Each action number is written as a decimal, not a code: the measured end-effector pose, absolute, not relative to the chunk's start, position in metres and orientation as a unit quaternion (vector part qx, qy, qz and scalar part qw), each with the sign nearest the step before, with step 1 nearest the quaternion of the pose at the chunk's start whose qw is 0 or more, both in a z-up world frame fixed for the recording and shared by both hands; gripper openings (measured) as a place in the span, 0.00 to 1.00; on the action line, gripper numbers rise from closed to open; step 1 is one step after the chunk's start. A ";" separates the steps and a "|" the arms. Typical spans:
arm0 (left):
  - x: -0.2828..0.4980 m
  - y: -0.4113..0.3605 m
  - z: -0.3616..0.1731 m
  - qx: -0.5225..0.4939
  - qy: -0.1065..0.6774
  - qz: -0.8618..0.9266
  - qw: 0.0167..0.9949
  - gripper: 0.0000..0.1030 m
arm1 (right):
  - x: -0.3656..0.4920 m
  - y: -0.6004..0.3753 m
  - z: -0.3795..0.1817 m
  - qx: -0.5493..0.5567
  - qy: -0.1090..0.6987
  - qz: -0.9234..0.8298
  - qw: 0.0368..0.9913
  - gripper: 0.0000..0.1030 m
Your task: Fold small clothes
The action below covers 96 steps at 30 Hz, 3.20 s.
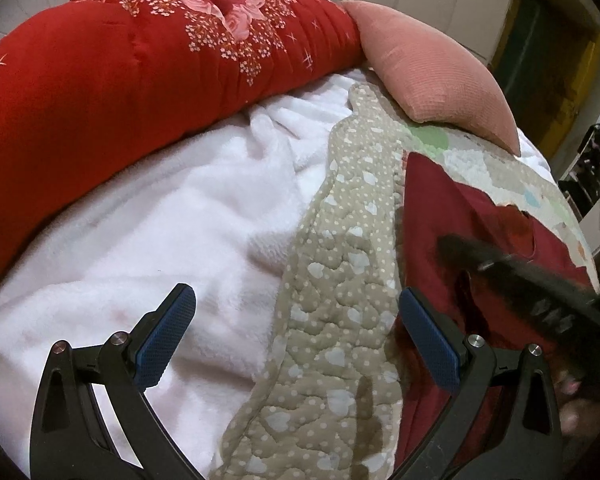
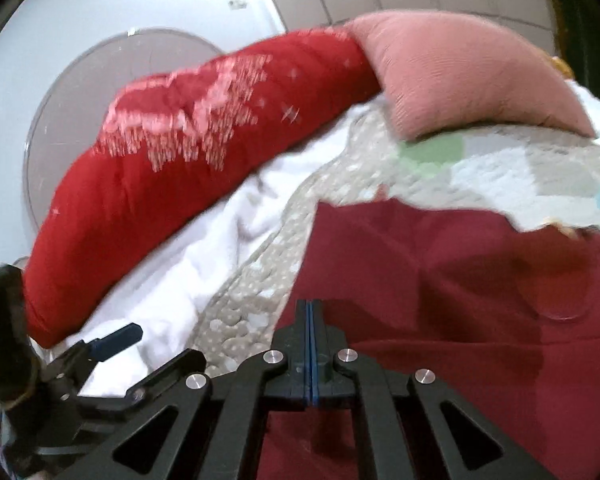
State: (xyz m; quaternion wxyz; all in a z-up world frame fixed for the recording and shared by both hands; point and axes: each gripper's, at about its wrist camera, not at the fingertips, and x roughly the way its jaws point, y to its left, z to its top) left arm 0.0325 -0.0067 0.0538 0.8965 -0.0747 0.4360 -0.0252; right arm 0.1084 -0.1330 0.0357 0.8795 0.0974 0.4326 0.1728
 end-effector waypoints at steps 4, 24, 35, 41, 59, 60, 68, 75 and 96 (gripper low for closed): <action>0.031 -0.011 0.053 -0.069 0.438 -0.034 0.896 0.99 | 0.098 -0.144 0.026 0.141 0.457 0.183 0.859 0.03; -0.042 -0.050 0.042 -0.075 0.477 -0.078 0.872 0.99 | -0.048 -0.366 0.053 0.100 0.437 -0.071 0.891 0.26; -0.105 -0.045 0.054 -0.046 0.479 -0.071 0.874 0.99 | -0.149 -0.351 0.047 0.104 0.471 -0.070 0.873 0.41; -0.128 -0.047 0.054 -0.023 0.482 -0.073 0.873 0.99 | -0.186 -0.365 0.034 0.131 0.478 -0.090 0.864 0.44; -0.220 -0.052 0.042 0.019 0.537 -0.144 0.831 0.99 | -0.284 -0.343 0.024 0.138 0.525 -0.017 0.840 0.52; -0.222 -0.051 0.040 0.017 0.541 -0.145 0.828 0.99 | -0.288 -0.342 0.024 0.138 0.525 -0.012 0.839 0.52; -0.229 -0.048 0.033 -0.002 0.556 -0.145 0.819 0.99 | -0.299 -0.342 0.020 0.172 0.527 0.014 0.832 0.52; -0.224 -0.052 0.029 0.000 0.557 -0.143 0.818 0.99 | -0.299 -0.339 0.017 0.185 0.532 0.036 0.825 0.52; -0.227 -0.045 0.030 -0.019 0.553 -0.148 0.819 0.92 | -0.302 -0.345 0.001 0.262 0.527 0.091 0.803 0.49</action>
